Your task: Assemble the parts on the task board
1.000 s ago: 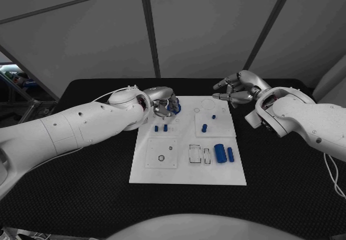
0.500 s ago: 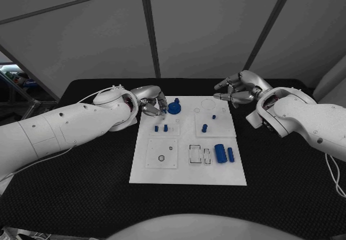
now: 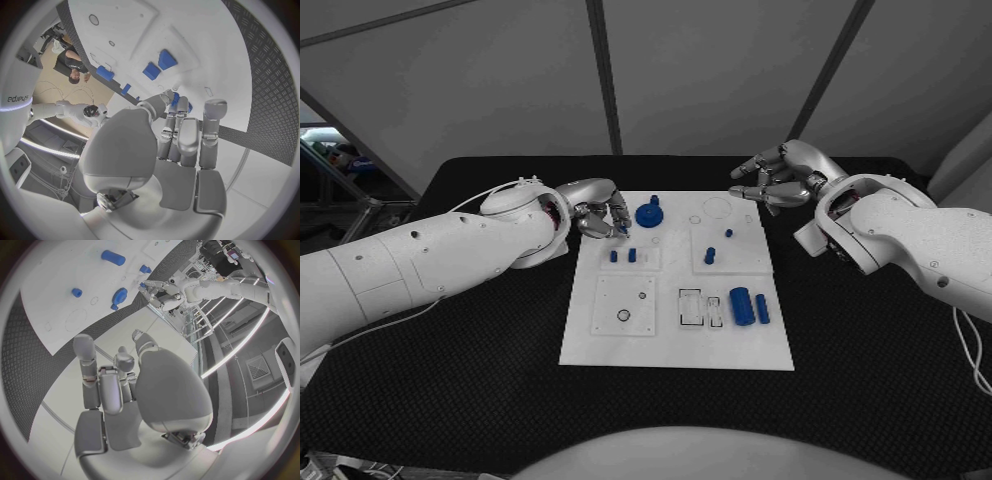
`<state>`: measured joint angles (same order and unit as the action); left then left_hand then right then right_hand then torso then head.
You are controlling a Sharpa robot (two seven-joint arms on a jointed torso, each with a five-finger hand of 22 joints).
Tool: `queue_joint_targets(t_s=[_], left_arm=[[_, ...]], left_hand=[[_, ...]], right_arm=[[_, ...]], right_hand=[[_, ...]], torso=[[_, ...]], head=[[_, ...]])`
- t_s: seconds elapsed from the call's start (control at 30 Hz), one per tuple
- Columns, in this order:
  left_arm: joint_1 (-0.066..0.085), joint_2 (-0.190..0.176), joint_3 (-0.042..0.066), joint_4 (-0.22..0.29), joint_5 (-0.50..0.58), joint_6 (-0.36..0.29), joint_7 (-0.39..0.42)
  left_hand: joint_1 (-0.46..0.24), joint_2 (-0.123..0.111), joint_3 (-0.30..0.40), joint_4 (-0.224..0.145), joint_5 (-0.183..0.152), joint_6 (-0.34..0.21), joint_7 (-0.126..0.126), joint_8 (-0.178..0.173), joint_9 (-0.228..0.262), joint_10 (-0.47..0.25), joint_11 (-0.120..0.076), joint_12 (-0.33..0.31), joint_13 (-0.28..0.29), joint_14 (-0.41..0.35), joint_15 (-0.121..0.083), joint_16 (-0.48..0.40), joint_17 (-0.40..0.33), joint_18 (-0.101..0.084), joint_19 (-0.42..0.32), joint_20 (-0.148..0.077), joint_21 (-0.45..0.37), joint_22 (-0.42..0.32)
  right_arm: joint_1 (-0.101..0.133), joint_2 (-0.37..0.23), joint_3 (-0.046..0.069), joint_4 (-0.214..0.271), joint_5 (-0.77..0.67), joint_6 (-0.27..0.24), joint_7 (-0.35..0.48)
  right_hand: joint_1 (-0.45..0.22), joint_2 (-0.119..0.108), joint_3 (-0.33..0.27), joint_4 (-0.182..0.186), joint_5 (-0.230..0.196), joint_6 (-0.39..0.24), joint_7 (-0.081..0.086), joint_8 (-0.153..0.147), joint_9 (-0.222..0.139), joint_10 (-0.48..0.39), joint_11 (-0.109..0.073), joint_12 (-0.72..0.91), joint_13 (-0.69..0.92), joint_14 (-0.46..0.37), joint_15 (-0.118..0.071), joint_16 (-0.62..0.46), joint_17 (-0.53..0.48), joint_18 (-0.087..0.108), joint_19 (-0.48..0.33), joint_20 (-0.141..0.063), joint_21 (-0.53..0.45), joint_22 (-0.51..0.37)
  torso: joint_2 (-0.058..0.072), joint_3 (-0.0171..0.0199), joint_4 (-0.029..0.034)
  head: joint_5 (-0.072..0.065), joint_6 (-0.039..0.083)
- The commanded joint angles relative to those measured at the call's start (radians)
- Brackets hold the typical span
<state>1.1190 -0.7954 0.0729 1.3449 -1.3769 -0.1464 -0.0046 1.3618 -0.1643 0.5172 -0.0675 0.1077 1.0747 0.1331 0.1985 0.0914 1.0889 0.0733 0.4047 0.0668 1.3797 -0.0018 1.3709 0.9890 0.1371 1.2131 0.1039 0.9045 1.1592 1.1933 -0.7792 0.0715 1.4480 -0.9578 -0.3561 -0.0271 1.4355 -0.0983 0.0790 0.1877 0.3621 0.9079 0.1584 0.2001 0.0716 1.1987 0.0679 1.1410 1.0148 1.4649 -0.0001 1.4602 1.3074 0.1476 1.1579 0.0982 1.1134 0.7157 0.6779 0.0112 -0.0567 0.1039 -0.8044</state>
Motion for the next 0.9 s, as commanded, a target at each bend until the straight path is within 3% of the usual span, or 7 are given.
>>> queue_joint_targets(t_s=[0.03, 0.9], left_arm=[[-0.002, 0.004, 0.001, 0.000, 0.008, 0.005, 0.008], [-0.009, 0.041, 0.001, -0.040, -0.006, 0.038, -0.010]], left_hand=[[-0.010, -0.001, -0.001, 0.001, -0.003, 0.008, 0.002, -0.004, -0.001, 0.008, -0.002, -0.004, 0.000, 0.006, 0.002, 0.004, -0.001, 0.012, 0.005, 0.000, 0.003, 0.001], [-0.009, 0.001, 0.000, 0.000, -0.003, 0.010, 0.002, -0.005, -0.002, 0.010, -0.002, -0.006, 0.000, 0.006, 0.002, 0.004, -0.002, 0.012, 0.005, 0.000, 0.004, 0.002]], right_arm=[[0.001, 0.000, 0.001, 0.001, 0.002, 0.000, 0.006], [0.001, 0.000, 0.001, 0.003, 0.002, -0.001, 0.006]], right_hand=[[-0.004, 0.003, 0.006, 0.002, 0.004, -0.005, -0.002, 0.002, -0.001, -0.004, 0.000, -0.002, -0.001, 0.056, -0.007, -0.004, 0.074, 0.007, -0.007, 0.001, -0.006, -0.001], [-0.004, 0.003, 0.006, 0.002, 0.004, -0.005, -0.002, 0.002, -0.001, -0.004, 0.000, -0.002, -0.001, 0.056, -0.007, -0.004, 0.074, 0.007, -0.007, 0.001, -0.006, -0.001]], torso=[[0.001, -0.0003, -0.0004], [0.000, 0.0000, 0.0001]], head=[[-0.001, 0.000], [-0.003, -0.002]])
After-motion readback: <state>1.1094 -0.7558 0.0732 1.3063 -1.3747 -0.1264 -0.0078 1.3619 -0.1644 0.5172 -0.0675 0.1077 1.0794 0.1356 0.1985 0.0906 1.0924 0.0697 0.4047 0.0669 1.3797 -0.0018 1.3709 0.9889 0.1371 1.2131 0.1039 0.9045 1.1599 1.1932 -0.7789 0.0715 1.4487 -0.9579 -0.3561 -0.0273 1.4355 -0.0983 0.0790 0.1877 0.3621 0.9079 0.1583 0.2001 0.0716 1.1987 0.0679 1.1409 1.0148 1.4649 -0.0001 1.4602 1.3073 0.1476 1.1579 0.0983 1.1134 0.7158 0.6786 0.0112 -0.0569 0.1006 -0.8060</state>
